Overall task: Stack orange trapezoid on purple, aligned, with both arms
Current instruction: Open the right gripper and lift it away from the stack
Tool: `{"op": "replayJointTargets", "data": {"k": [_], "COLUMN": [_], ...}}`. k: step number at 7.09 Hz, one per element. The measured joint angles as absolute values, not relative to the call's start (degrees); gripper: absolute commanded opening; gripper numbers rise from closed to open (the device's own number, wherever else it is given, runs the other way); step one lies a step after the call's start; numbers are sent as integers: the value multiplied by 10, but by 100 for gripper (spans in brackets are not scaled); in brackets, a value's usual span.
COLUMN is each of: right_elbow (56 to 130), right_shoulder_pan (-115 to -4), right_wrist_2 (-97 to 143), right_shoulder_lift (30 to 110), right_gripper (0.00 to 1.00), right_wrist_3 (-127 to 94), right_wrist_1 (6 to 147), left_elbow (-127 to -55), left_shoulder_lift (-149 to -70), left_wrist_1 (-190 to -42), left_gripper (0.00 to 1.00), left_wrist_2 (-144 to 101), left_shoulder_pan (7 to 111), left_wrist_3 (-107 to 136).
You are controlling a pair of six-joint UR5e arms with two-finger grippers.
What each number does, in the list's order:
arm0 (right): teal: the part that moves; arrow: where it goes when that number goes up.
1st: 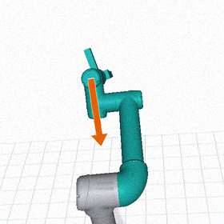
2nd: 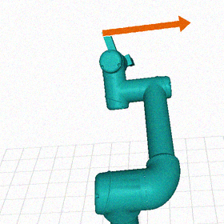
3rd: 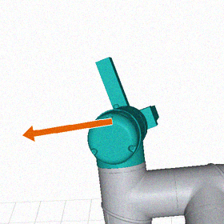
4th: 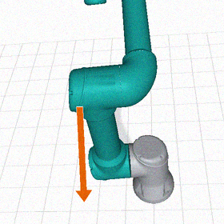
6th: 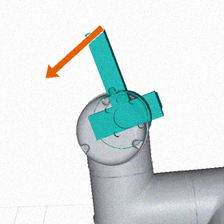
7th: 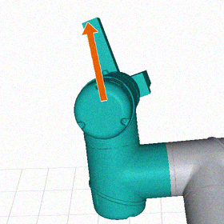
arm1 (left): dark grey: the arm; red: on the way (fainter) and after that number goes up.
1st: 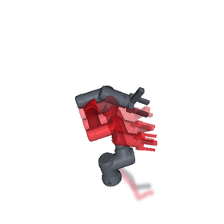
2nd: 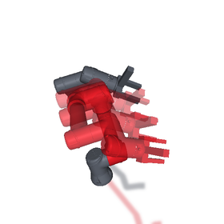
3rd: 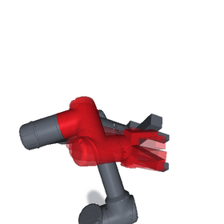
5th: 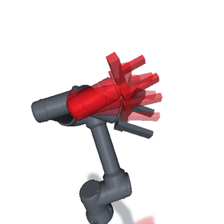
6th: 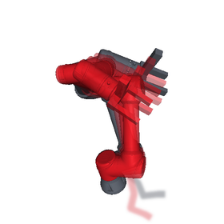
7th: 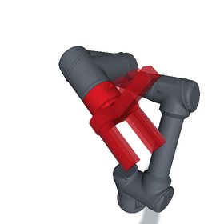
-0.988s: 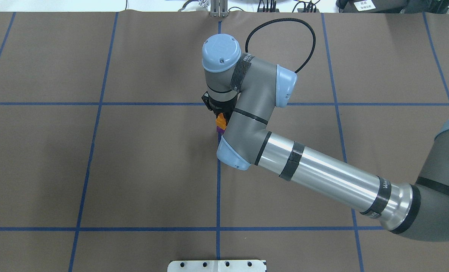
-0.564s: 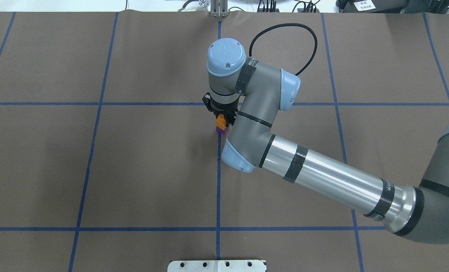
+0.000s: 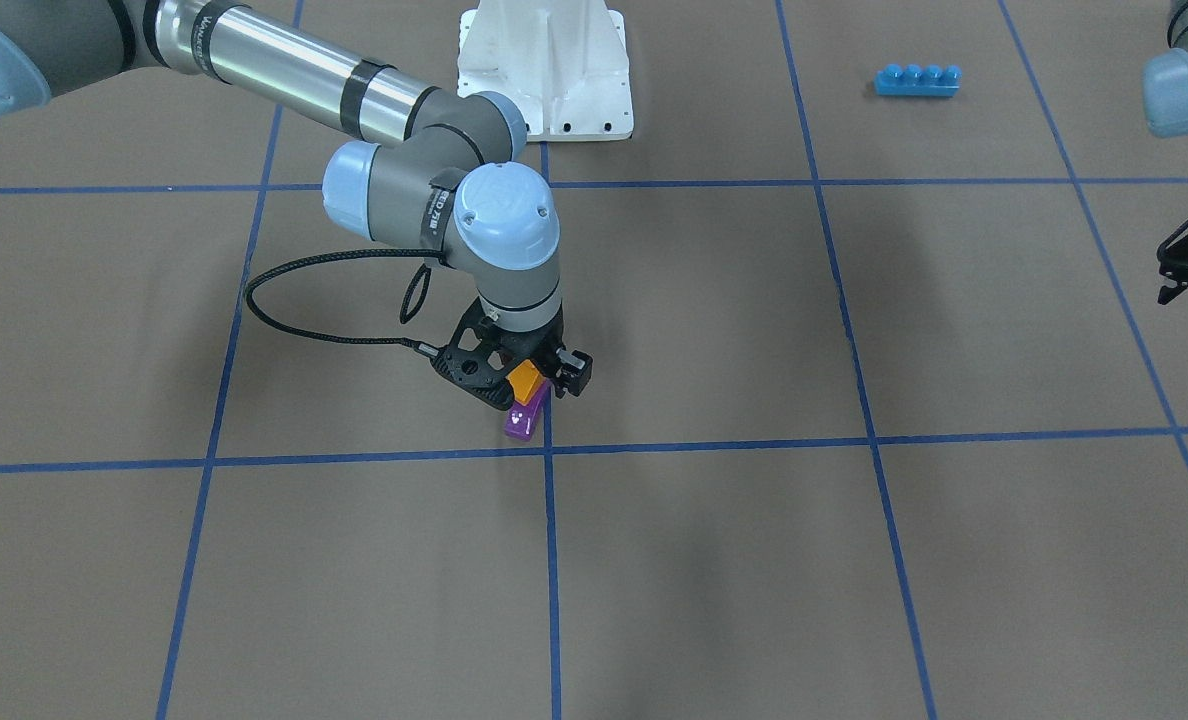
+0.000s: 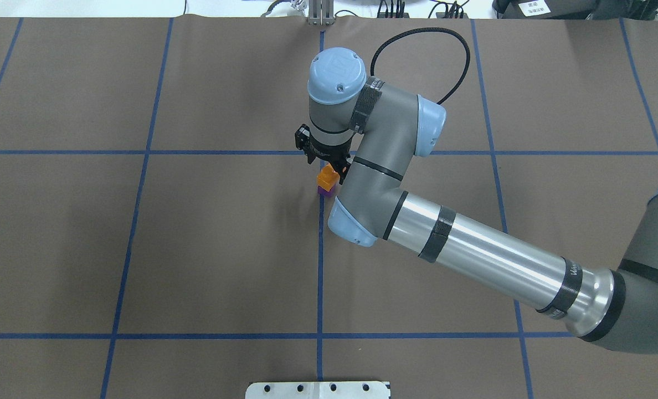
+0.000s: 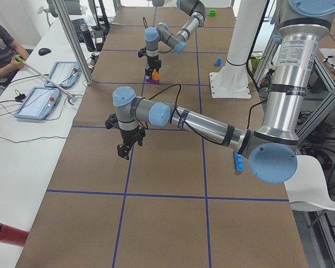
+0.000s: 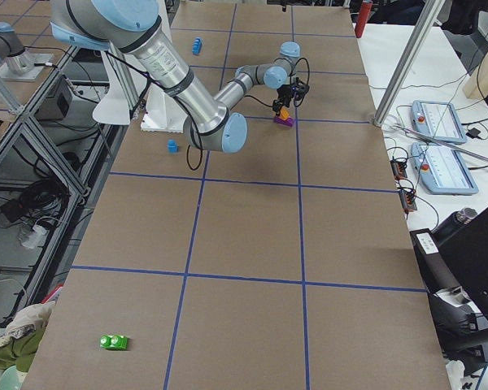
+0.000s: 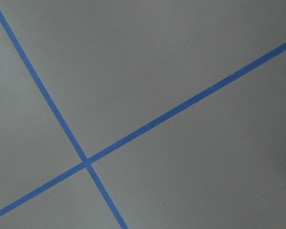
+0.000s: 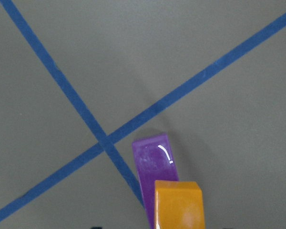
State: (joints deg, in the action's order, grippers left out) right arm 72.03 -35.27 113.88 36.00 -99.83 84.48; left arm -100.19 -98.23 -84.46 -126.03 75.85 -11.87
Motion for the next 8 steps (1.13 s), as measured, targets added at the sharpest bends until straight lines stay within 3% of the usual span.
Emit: {"op": "replayJointTargets", "data": {"k": [2,4,6,8], "right_elbow": [745,816,935,1002], "right_shoulder_pan": [-376,-431,-501,-603], "right_wrist_2": [1155,1193,1217,1268], "right_shoulder_lift": [360,384,495,647], "right_gripper": [100,100,100,100], "right_wrist_3": [-998,-953,-795,-563], "right_wrist_1": [852,883,910,910], "left_elbow": [-1002,-1003,-1002,-1001], "left_shoulder_lift": [-984,-978,-959,-943], "left_wrist_1": [-845,-849,-851,-855], "left_gripper": [100,100,100,100], "left_wrist_2": [-1261,-1264,-1271,-1272], "left_shoulder_pan": [759,774,805,836], "left_wrist_3": [-120,-123,-123,-125]}}
